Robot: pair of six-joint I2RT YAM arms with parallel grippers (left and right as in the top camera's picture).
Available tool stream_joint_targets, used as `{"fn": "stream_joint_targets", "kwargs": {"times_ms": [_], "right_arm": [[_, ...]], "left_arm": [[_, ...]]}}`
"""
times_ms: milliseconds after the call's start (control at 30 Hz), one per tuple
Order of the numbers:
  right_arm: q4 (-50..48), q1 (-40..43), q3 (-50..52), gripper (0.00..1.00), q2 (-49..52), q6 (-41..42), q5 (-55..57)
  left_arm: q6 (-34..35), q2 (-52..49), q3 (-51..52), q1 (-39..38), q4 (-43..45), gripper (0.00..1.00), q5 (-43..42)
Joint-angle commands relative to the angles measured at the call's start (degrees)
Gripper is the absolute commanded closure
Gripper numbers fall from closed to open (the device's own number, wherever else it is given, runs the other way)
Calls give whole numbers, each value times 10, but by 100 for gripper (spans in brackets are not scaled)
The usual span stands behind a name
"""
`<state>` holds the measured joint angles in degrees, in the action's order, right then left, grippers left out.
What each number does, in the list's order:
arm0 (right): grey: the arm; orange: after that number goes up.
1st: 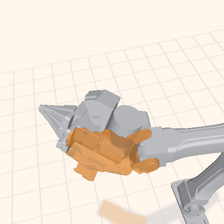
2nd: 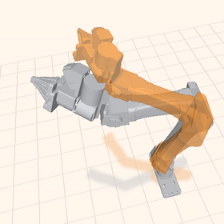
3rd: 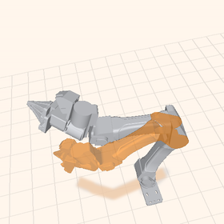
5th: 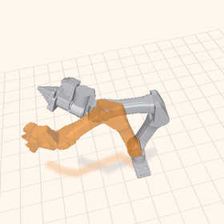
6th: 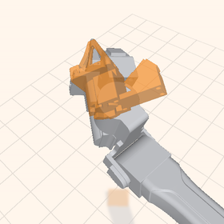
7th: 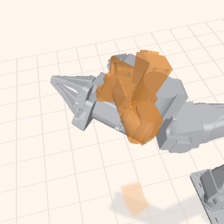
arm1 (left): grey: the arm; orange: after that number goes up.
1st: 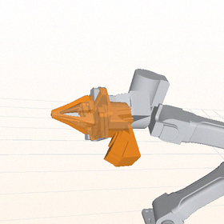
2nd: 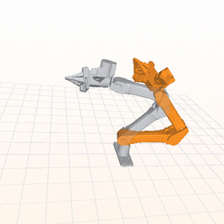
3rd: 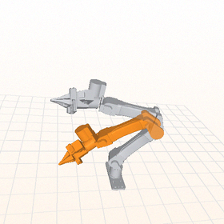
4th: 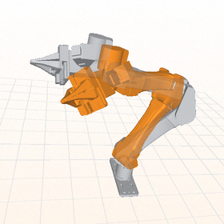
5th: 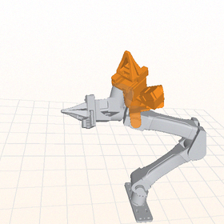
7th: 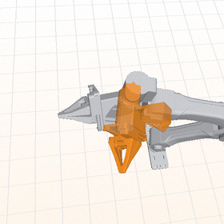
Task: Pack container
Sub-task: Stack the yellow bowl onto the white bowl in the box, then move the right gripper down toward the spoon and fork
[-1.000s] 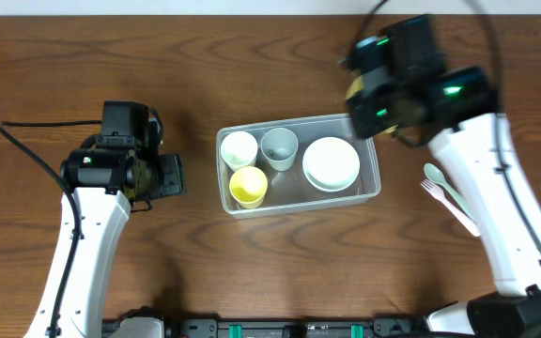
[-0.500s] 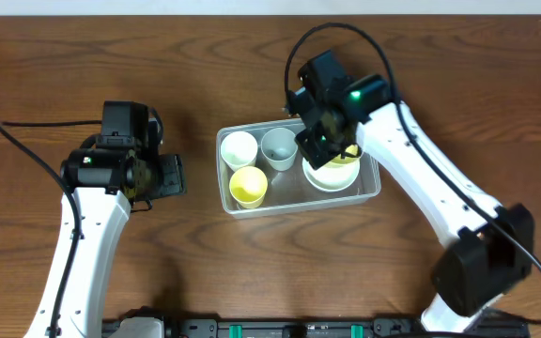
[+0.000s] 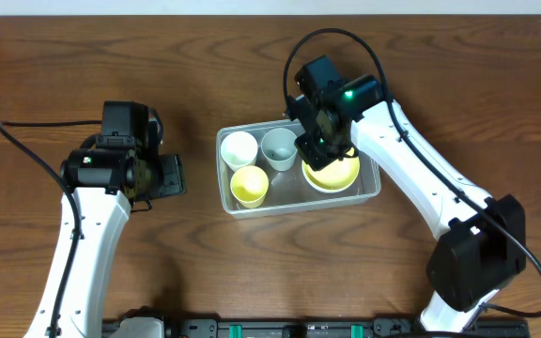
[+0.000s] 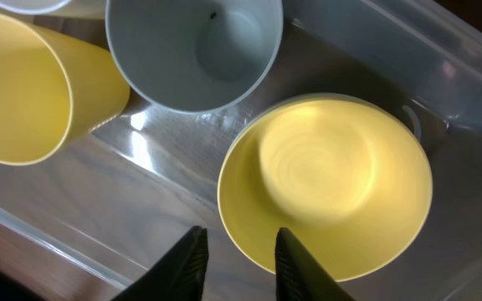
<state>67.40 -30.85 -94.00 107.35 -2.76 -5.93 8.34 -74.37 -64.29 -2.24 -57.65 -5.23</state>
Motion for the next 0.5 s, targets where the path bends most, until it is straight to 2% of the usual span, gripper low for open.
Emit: {"fn": "stream_joint_targets", "kwargs": {"times_ms": [0,167,300,367,467], "right_arm": [[1,-1,0,74,-2,29,26],[-1,31,-5,71,-50,106,120],[-5,104,-6,66,-131,135,152],[-3,160,-6,57,-170,145,151],[17,246,-6,49,-206,165,130]], "left_arm": [[-2,3,2,3,-1,35,-2],[-2,3,2,3,-1,35,-2],[-1,3,2,3,-1,35,-2],[-1,3,2,3,-1,35,-2],[-1,3,2,3,-1,34,-2]]}}
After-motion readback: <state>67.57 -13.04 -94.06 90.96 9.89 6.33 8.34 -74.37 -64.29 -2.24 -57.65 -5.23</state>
